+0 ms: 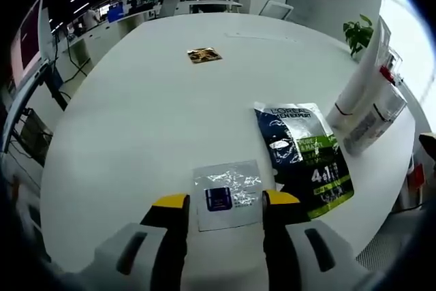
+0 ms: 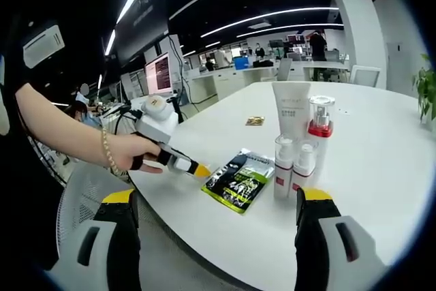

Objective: Arrange the skincare products in the storage area until every visible bottle or jar stands upright without overlapping.

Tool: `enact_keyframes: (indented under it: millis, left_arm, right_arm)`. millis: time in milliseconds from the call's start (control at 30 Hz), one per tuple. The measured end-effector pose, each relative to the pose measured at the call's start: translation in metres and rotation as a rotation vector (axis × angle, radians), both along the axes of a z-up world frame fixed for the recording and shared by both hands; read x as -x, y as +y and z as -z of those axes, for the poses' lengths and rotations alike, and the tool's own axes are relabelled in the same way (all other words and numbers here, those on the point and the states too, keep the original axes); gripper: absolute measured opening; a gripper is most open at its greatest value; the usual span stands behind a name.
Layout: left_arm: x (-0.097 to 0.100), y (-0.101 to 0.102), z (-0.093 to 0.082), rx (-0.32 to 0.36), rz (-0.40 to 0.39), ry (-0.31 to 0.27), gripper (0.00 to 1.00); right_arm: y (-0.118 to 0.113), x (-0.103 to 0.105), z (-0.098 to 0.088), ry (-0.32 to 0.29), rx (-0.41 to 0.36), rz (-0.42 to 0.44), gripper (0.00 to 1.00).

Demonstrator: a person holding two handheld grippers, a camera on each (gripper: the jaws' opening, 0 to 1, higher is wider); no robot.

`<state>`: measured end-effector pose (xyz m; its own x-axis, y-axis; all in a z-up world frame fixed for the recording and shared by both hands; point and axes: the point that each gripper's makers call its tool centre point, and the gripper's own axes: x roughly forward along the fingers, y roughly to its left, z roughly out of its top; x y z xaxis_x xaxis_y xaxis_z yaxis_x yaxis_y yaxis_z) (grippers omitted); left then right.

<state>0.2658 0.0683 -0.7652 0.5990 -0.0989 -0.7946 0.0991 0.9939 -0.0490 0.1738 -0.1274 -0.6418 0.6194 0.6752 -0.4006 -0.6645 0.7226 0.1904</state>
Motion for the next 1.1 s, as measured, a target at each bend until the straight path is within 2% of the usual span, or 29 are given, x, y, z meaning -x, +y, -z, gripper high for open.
enact_keyframes:
  millis: [267,467,533,600,667,900,1000,1100]
  left_arm:
    - [0.001,0.001,0.001,0.006,0.000,0.008,0.43]
    - [0.004,0.004,-0.005,0.012,0.009,-0.001,0.46]
    - [0.004,0.006,-0.004,0.023,0.010,0.000,0.47]
    - [0.008,0.002,-0.004,0.068,0.019,0.015,0.53]
    - [0.006,0.004,-0.005,0.080,0.031,0.006,0.61]
    - [0.015,0.003,-0.012,0.122,0.104,-0.037,0.67]
    - [0.022,0.009,-0.018,0.129,0.134,-0.060,0.68]
    - [0.034,0.013,-0.022,0.165,0.173,-0.065,0.71]
  right_arm:
    - [0.000,0.000,0.000,0.001,0.002,0.001,0.96]
    - [0.000,0.001,-0.001,0.004,0.003,0.002,0.96]
    - [0.000,0.001,0.000,0.004,0.004,0.002,0.96]
    - [0.000,0.001,0.000,0.006,0.005,0.001,0.96]
    - [0.000,0.001,0.001,0.007,0.007,0.000,0.96]
    - [0.000,0.001,0.003,0.014,0.012,-0.005,0.96]
    - [0.000,0.001,0.004,0.016,0.015,-0.007,0.96]
    - [0.000,0.001,0.004,0.019,0.018,-0.009,0.96]
